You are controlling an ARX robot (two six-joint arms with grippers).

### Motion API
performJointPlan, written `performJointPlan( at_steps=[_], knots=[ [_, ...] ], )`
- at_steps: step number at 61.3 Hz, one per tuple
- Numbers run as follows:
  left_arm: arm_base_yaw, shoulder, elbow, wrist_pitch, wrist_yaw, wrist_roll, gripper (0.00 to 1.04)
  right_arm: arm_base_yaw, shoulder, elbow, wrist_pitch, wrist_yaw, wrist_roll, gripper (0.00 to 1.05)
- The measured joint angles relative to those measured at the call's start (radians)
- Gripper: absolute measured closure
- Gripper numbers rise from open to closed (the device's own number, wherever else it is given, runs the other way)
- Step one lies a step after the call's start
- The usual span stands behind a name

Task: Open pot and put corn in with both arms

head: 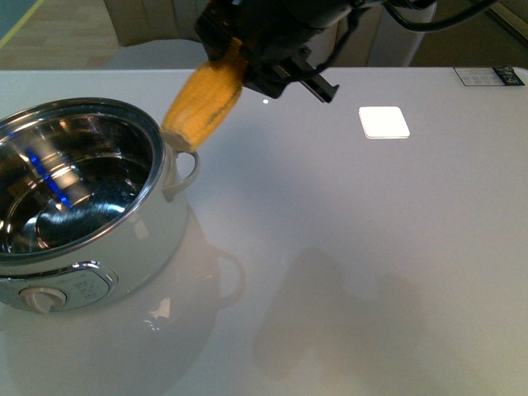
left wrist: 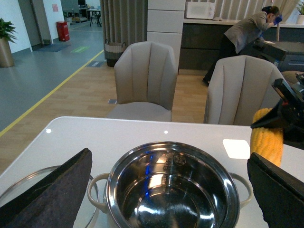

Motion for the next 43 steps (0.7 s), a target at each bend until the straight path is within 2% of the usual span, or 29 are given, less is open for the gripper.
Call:
performJointPlan(
  at_steps=[24, 43],
  knots=[
    [0.0, 0.0, 0.0, 0.0, 0.0, 0.0, 0.07, 0.129, 0.127, 0.121, -0.05, -0.036, 0.02, 0.82],
    [0.0, 0.0, 0.0, 0.0, 0.0, 0.0, 0.07, 0.144, 0.193, 0.23, -0.139, -0.055, -0.015, 0.82]
  ],
)
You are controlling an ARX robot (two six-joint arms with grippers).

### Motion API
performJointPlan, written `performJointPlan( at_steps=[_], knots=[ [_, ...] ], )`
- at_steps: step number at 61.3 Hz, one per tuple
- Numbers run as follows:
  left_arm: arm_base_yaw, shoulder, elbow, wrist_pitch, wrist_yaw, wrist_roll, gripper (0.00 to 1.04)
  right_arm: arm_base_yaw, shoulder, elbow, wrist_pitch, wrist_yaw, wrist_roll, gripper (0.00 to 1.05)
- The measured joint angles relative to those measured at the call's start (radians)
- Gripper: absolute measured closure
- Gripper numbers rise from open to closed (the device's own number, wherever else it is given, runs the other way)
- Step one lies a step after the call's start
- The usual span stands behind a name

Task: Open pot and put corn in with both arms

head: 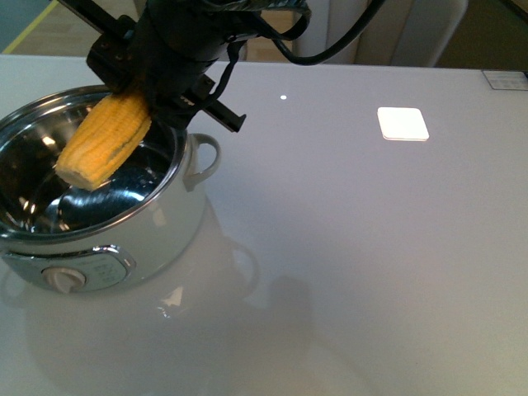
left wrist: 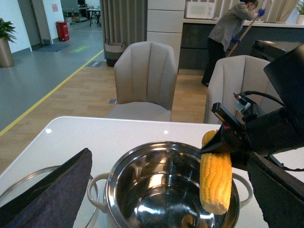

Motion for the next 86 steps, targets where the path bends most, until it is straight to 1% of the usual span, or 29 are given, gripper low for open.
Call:
performJointPlan(
  at_steps=[22, 24, 30, 45, 47, 49, 51, 54, 61, 71, 80, 86],
  knots=[
    [0.0, 0.0, 0.0, 0.0, 0.0, 0.0, 0.07, 0.0, 0.012, 0.014, 0.026, -0.028, 0.049, 0.82],
    [0.0, 0.0, 0.0, 0.0, 0.0, 0.0, 0.07, 0.0, 0.012, 0.011, 0.027, -0.031, 0.05, 0.81],
    [0.0, 0.0, 0.0, 0.0, 0.0, 0.0, 0.07, 0.0, 0.012, -0.007, 0.026, -0.051, 0.05, 0.59],
    [0.0, 0.0, 0.0, 0.0, 0.0, 0.0, 0.07, 0.0, 0.012, -0.035, -0.003, -0.079, 0.034, 0.21],
    [0.0, 0.0, 0.0, 0.0, 0.0, 0.0, 0.07, 0.0, 0.012, -0.04, -0.003, -0.082, 0.032, 0.14],
    [0.0, 0.0, 0.0, 0.0, 0.0, 0.0, 0.07, 0.0, 0.012, -0.045, -0.003, -0.081, 0.031, 0.09],
    [0.0, 0.0, 0.0, 0.0, 0.0, 0.0, 0.07, 0.0, 0.012, -0.05, -0.003, -0.081, 0.032, 0.07],
    [0.0, 0.0, 0.0, 0.0, 0.0, 0.0, 0.07, 0.0, 0.011, -0.06, 0.007, -0.084, 0.032, 0.09],
    [0.0, 0.0, 0.0, 0.0, 0.0, 0.0, 0.07, -0.002, -0.006, -0.094, 0.046, -0.088, 0.043, 0.09],
    [0.0, 0.0, 0.0, 0.0, 0.0, 0.0, 0.07, -0.034, -0.079, -0.201, 0.164, -0.097, 0.106, 0.09],
    [0.0, 0.0, 0.0, 0.0, 0.0, 0.0, 0.07, -0.115, -0.225, -0.34, 0.316, -0.1, 0.174, 0.09],
    [0.0, 0.0, 0.0, 0.0, 0.0, 0.0, 0.07, -0.2, -0.369, -0.458, 0.414, -0.1, 0.201, 0.09]
  ],
)
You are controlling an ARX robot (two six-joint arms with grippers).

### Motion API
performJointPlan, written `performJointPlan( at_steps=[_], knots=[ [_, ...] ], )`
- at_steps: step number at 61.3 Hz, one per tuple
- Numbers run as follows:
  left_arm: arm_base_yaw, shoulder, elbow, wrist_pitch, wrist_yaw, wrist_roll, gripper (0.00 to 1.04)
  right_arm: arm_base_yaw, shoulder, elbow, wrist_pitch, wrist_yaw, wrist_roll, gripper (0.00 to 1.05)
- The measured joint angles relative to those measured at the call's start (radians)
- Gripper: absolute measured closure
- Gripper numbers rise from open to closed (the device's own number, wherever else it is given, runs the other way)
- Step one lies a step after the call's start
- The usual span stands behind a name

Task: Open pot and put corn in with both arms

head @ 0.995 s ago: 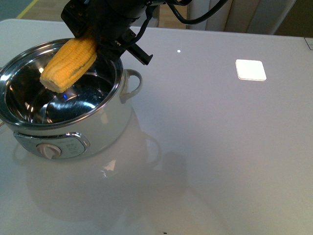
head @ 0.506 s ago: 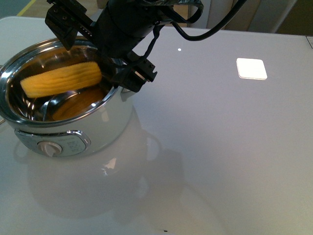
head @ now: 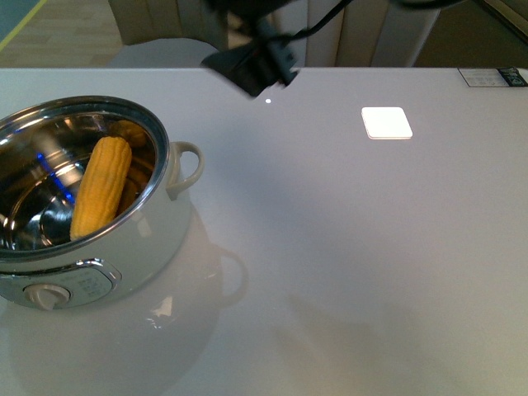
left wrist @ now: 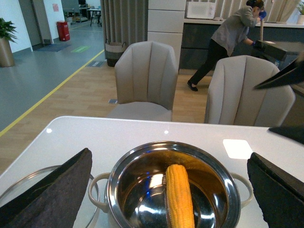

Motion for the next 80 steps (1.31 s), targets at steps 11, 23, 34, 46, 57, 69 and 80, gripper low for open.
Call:
performJointPlan(
  at_steps=[11, 23, 34, 46, 57, 69, 80],
  knots=[
    [0.0, 0.0, 0.0, 0.0, 0.0, 0.0, 0.07, -0.177, -0.303, -0.268, 0.026, 0.024, -0.089, 0.09],
    [0.0, 0.0, 0.0, 0.0, 0.0, 0.0, 0.07, -0.4, -0.64, -0.571, -0.109, 0.071, -0.373, 0.09],
    [0.0, 0.0, 0.0, 0.0, 0.002, 0.0, 0.07, -0.55, -0.827, -0.822, 0.13, 0.211, -0.707, 0.2],
    [0.0, 0.0, 0.0, 0.0, 0.0, 0.0, 0.07, -0.55, -0.905, -1.036, 0.548, 0.247, -1.049, 0.51],
    [0.0, 0.0, 0.0, 0.0, 0.0, 0.0, 0.07, -0.55, -1.006, -1.135, 0.55, 0.248, -1.115, 0.83],
    [0.0, 0.0, 0.0, 0.0, 0.0, 0.0, 0.07, -0.55, -1.122, -1.212, 0.51, 0.251, -1.132, 1.03],
    [0.0, 0.0, 0.0, 0.0, 0.0, 0.0, 0.07, -0.55, -1.235, -1.264, 0.447, 0.251, -1.134, 1.03]
  ],
)
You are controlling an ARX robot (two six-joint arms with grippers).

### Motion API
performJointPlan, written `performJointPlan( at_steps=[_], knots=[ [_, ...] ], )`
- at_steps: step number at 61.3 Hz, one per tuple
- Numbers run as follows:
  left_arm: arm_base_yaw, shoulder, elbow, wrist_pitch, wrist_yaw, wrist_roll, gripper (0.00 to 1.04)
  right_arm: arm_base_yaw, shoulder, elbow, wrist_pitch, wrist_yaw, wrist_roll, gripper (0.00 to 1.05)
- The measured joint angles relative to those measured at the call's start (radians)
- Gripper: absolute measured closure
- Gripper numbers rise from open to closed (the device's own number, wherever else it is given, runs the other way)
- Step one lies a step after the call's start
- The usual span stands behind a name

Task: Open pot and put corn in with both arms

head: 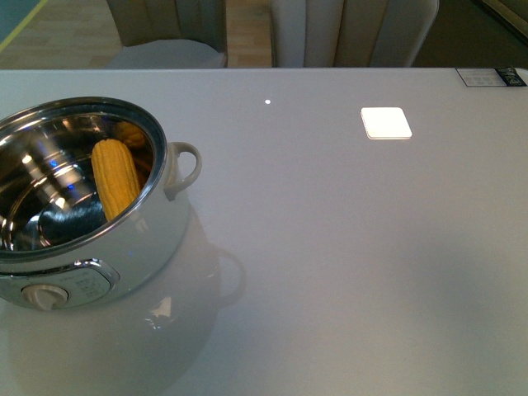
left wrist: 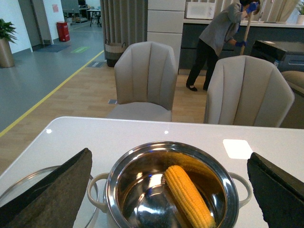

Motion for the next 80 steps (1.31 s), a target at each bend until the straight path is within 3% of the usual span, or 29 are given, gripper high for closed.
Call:
performJointPlan(
  at_steps=[16, 38, 80],
  knots=[
    [0.0, 0.0, 0.0, 0.0, 0.0, 0.0, 0.07, 0.0, -0.124, -0.068, -0.043, 0.0, -0.002, 1.03],
    [0.0, 0.0, 0.0, 0.0, 0.0, 0.0, 0.07, 0.0, -0.352, -0.068, -0.257, 0.0, -0.002, 1.03],
    [0.0, 0.0, 0.0, 0.0, 0.0, 0.0, 0.07, 0.0, -0.625, -0.068, -0.529, 0.001, -0.002, 1.03]
  ],
)
